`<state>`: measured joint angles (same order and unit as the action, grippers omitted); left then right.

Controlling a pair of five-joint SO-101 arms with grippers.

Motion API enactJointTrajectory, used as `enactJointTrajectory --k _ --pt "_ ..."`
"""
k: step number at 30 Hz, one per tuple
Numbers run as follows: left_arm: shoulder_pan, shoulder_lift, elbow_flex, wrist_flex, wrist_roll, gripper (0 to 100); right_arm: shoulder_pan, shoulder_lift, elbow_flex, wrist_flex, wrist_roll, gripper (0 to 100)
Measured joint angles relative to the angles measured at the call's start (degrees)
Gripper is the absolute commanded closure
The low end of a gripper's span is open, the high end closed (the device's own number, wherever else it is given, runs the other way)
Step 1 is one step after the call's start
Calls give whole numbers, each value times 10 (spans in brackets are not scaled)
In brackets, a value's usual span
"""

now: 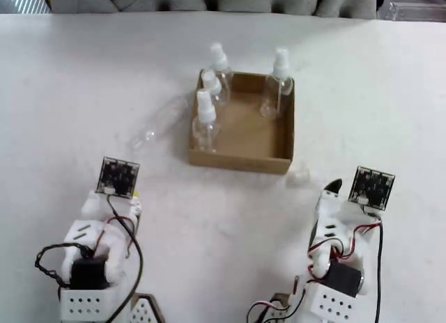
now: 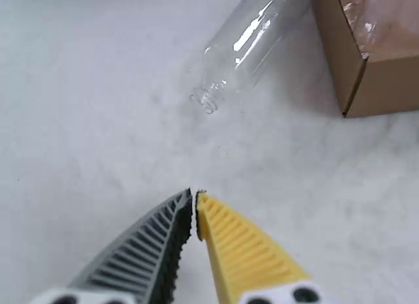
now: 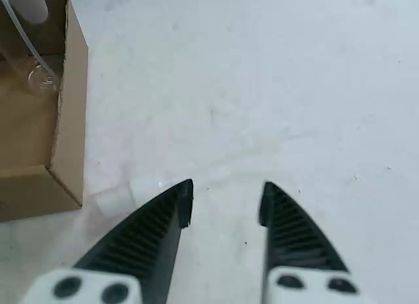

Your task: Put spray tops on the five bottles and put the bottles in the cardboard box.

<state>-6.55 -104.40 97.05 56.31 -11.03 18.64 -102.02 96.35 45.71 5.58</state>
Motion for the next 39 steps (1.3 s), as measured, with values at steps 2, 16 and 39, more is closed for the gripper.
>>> enactJointTrajectory --k 2,16,39 --pt "0 0 0 0 0 980 4 0 0 2 0 958" --pt "-38 0 -61 21 0 980 4 0 0 68 90 961" --pt "-41 701 -598 10 -7 878 4 0 0 68 94 961"
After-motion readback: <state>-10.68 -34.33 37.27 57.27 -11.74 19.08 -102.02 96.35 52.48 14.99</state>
